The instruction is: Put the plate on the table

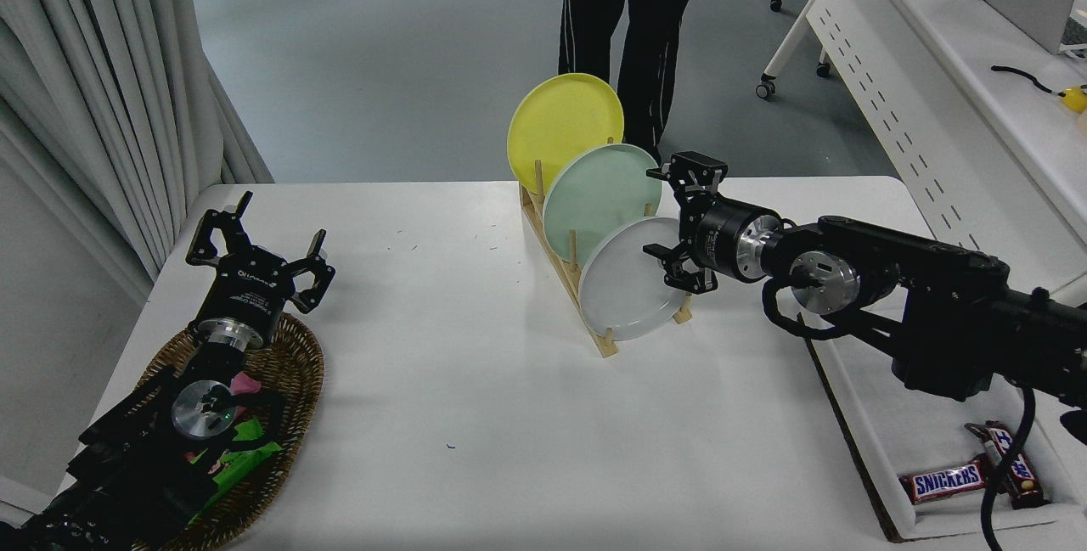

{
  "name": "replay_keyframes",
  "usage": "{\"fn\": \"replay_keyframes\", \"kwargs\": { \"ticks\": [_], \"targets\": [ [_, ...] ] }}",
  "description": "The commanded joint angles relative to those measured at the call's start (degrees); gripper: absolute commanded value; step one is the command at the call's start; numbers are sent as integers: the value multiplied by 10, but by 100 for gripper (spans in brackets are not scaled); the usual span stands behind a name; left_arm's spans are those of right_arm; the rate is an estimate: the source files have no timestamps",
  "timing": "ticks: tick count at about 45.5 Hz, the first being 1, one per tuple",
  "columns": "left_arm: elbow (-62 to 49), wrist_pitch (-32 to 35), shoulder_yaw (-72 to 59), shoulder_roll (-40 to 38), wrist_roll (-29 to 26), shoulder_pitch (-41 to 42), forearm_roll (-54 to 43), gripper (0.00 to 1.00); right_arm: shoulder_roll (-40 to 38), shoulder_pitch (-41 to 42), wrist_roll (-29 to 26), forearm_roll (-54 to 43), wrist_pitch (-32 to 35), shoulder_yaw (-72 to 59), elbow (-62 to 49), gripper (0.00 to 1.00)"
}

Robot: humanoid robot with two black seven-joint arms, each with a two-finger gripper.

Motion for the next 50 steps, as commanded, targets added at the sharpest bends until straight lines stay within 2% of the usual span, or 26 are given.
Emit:
{"fn": "replay_keyframes", "kwargs": {
  "ticks": [1,18,23,32,37,50],
  "targets": [
    [0,0,0,0,0,0,0,100,13,-5,-28,4,12,8,-45,100],
    [0,0,0,0,0,0,0,100,31,-7,-34,4,12,23,-62,93],
    [0,0,0,0,0,0,0,100,41,-7,-35,4,12,22,-64,86],
    [0,0,0,0,0,0,0,100,45,-7,-49,5,14,25,-64,77],
    [0,0,0,0,0,0,0,100,45,-7,-60,5,15,27,-64,76],
    [0,0,0,0,0,0,0,100,46,-6,-80,5,26,28,-62,61]
  ]
}}
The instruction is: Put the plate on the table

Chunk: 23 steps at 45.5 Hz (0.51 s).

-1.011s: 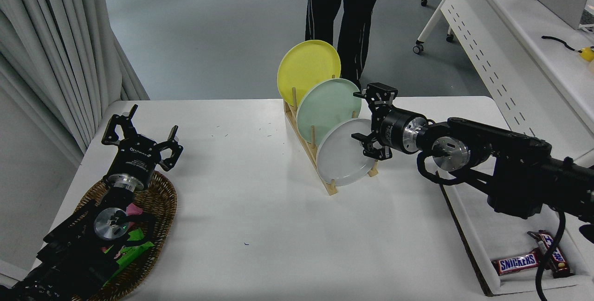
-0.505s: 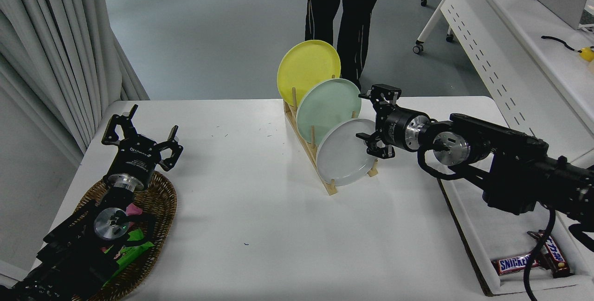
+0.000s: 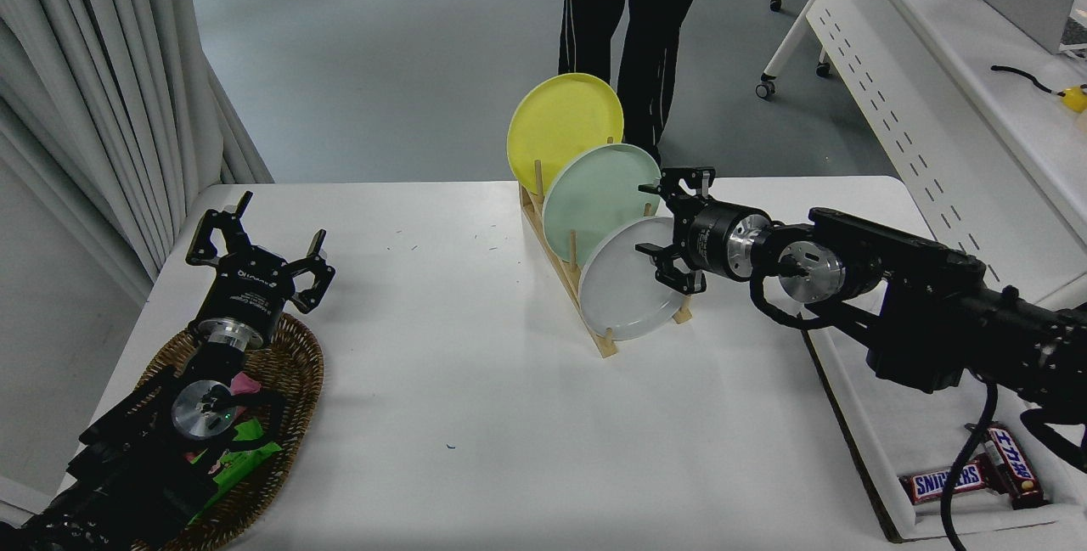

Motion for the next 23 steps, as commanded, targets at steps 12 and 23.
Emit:
{"fn": "replay_keyframes", "kwargs": {
  "ticks": [12,23],
  "targets": [
    [0,0,0,0,0,0,0,100,2,1,-42,-1,6,31,1,49],
    [0,0,0,0,0,0,0,100,2,2,-56,-3,5,37,1,40]
  ]
}}
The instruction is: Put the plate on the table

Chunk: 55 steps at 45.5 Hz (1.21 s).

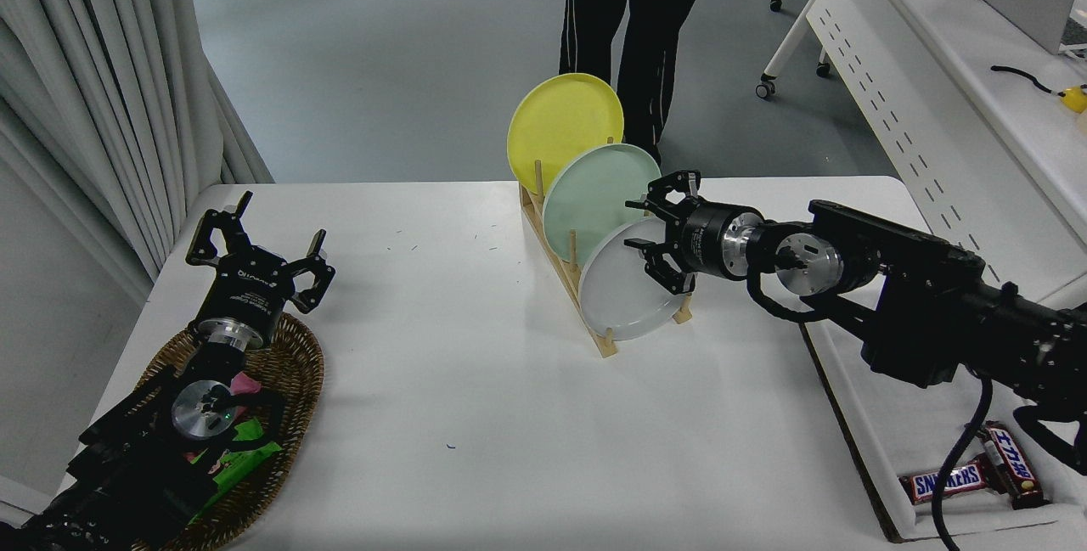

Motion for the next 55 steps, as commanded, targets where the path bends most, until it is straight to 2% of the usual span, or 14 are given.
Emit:
{"fn": "replay_keyframes", "kwargs": {
  "ticks": [1,14,16,24,41,47,55],
  "targets": [
    [0,0,0,0,0,0,0,100,1,0,-16,-2,0,9,0,40],
    [0,0,0,0,0,0,0,100,1,2,-21,-1,0,12,0,34],
    [0,0,0,0,0,0,0,100,1,2,-22,-2,0,17,0,31],
    [0,0,0,0,0,0,0,100,0,3,-23,-3,-1,20,-1,30],
    [0,0,0,0,0,0,0,100,0,3,-27,-4,-3,20,-3,23],
    [0,0,0,0,0,0,0,100,0,3,-31,-4,-3,20,-3,17],
    [0,0,0,0,0,0,0,100,0,3,-36,-4,-3,20,-3,15]
  ]
}}
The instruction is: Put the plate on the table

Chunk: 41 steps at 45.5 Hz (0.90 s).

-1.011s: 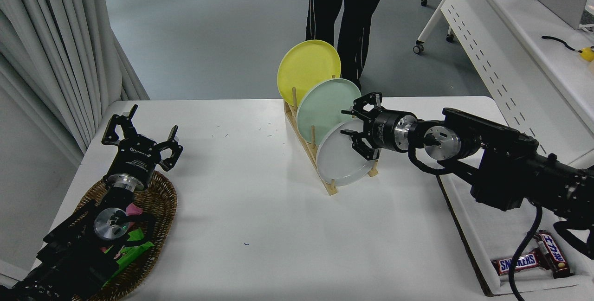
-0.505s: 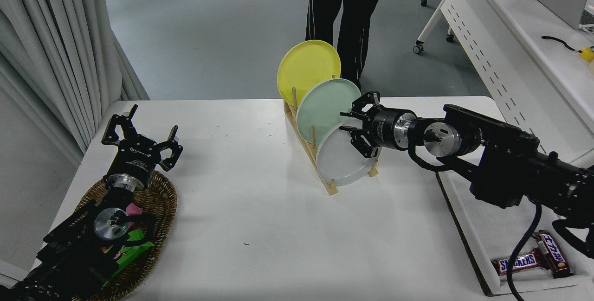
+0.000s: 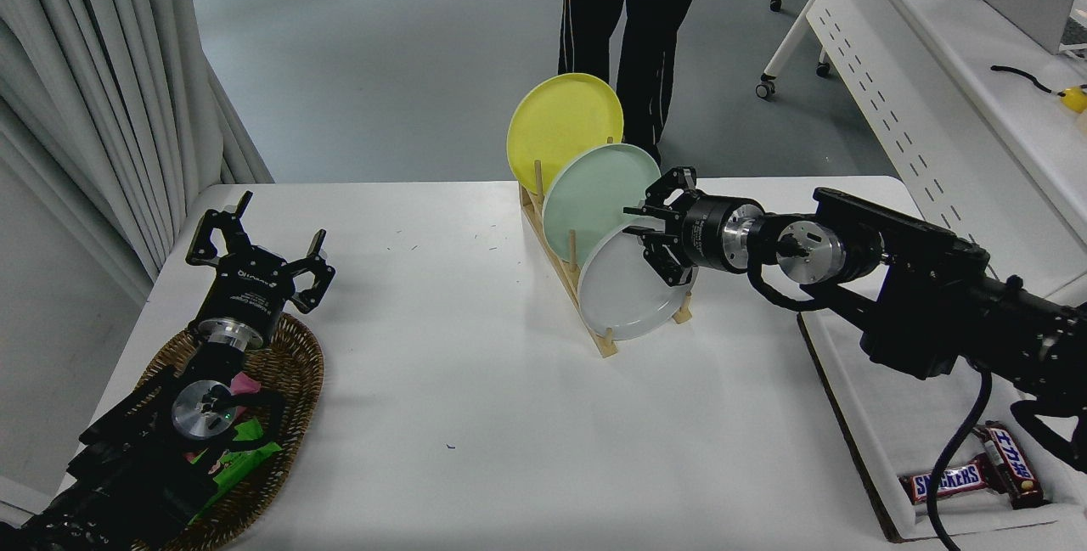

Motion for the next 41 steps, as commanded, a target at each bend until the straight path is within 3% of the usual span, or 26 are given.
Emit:
{"fn": "replay_keyframes", "kwargs": {
  "ticks": [1,17,41],
  "targets": [
    [0,0,0,0,0,0,0,100,0,0,-5,0,-1,0,0,15],
    [0,0,0,0,0,0,0,100,-2,3,-9,-2,1,0,2,0],
    [0,0,0,0,0,0,0,100,-53,23,-98,4,3,77,9,0]
  ]
}}
